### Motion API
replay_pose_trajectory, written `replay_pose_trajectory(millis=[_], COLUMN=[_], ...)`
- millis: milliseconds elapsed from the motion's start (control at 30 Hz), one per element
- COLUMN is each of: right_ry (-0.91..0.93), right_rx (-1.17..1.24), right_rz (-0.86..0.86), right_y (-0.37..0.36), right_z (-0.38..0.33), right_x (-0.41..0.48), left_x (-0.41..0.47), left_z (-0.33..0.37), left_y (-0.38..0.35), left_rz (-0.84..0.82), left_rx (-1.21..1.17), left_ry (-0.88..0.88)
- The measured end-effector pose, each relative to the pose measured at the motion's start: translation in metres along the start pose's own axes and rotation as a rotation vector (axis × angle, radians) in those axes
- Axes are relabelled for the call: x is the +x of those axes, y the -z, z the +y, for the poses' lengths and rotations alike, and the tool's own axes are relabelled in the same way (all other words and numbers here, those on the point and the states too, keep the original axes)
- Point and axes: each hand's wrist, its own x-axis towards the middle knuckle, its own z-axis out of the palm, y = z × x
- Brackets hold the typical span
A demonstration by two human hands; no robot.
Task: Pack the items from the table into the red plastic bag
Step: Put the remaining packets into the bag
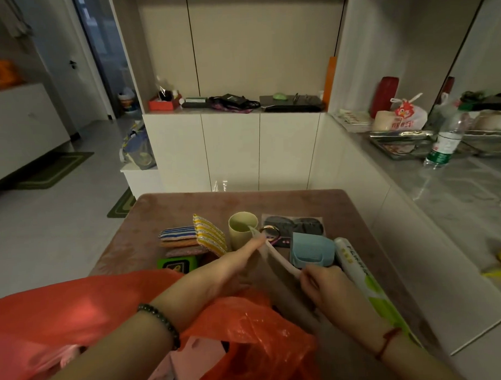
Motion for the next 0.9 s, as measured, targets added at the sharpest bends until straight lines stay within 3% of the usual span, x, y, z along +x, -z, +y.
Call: replay_pose_trajectory(millis=[100, 167, 233, 300, 333, 367, 433, 467, 600, 800, 900], right_ry=[0.181, 0.349, 0.465, 0.429, 0.395, 0.344, 0.167, 0.083, -0.138, -0.273, -0.200], right_rx=[-0.106, -0.212, -0.190, 0.017, 0.146, 0.248, 0.293, 0.212, -0.222, -0.100, -0.248], right_rz=[0.030, 0.109, 0.063, -0.035, 0.013, 0.166, 0.334, 0.286, -0.206, -0.534, -0.493], right_y=[0.023, 0.023, 0.023, 0.035, 0.041, 0.046, 0.051, 0.046, -0.008, -0.041, -0.040], right_z=[-0.037, -0.057, -0.069, -0.064, -0.056, -0.043, -0.006, 0.015, 0.088, 0.109, 0.102], right_x=[-0.002, -0.002, 0.002, 0.016, 0.029, 0.045, 0.084, 0.102, 0.144, 0.160, 0.155], left_x=[-0.011, -0.010, -0.007, -0.002, -0.001, -0.001, -0.003, -0.003, 0.005, 0.011, 0.006], left_z=[0.005, 0.006, 0.008, 0.009, 0.010, 0.013, 0.021, 0.023, 0.025, 0.027, 0.029], left_y=[-0.015, -0.024, -0.024, -0.012, -0.004, 0.005, 0.021, 0.029, 0.049, 0.076, 0.087], left_rz=[-0.092, -0.005, 0.158, 0.256, 0.275, 0.277, 0.265, 0.249, 0.229, 0.292, 0.293], left_rx=[-0.033, -0.131, -0.268, -0.339, -0.346, -0.362, -0.404, -0.422, -0.475, -0.492, -0.520], left_ry=[0.008, -0.094, -0.193, -0.279, -0.310, -0.326, -0.362, -0.391, -0.432, -0.480, -0.475])
